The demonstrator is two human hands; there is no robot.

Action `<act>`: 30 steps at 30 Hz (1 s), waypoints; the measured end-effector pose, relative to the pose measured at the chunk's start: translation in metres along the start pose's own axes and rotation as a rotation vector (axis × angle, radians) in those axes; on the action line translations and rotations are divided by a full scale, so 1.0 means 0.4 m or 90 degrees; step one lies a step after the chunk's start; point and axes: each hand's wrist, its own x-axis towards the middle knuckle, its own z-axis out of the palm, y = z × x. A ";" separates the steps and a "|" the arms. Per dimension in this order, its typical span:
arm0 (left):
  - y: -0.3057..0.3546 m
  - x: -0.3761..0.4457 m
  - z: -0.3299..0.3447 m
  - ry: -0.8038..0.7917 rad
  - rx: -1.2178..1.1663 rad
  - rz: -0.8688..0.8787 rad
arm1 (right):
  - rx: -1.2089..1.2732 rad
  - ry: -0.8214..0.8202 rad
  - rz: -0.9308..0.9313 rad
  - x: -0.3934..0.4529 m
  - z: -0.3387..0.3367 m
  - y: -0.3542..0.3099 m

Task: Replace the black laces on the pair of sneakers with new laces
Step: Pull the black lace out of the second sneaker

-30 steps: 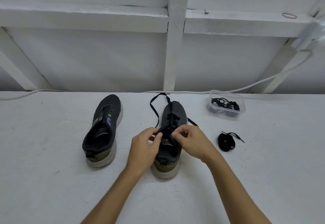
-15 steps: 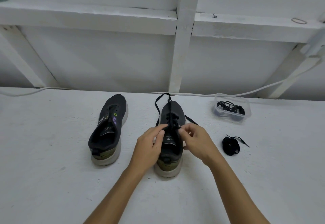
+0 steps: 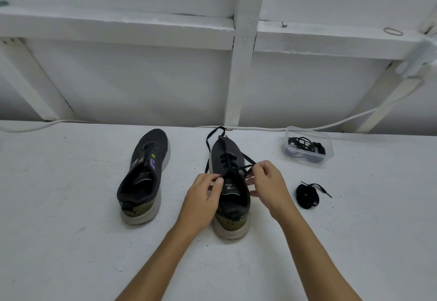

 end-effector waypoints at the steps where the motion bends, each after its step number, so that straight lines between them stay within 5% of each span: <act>1: 0.002 -0.001 0.002 -0.002 -0.011 -0.012 | -0.007 0.003 -0.003 -0.004 0.002 0.004; 10: 0.050 0.020 0.026 -0.031 -0.094 -0.086 | -0.040 -0.133 -0.050 -0.014 -0.012 0.021; 16: 0.038 0.021 0.022 -0.041 -0.069 -0.084 | 0.104 0.013 0.032 0.010 -0.019 0.036; 21: 0.043 0.021 0.017 -0.038 -0.074 -0.084 | -0.031 -0.126 -0.025 -0.004 -0.023 0.050; 27: 0.044 0.021 0.021 -0.035 -0.062 -0.084 | 0.176 0.108 -0.003 0.014 -0.024 0.028; 30: 0.045 0.022 0.020 -0.032 -0.081 -0.086 | 0.062 -0.082 0.002 -0.007 -0.020 0.050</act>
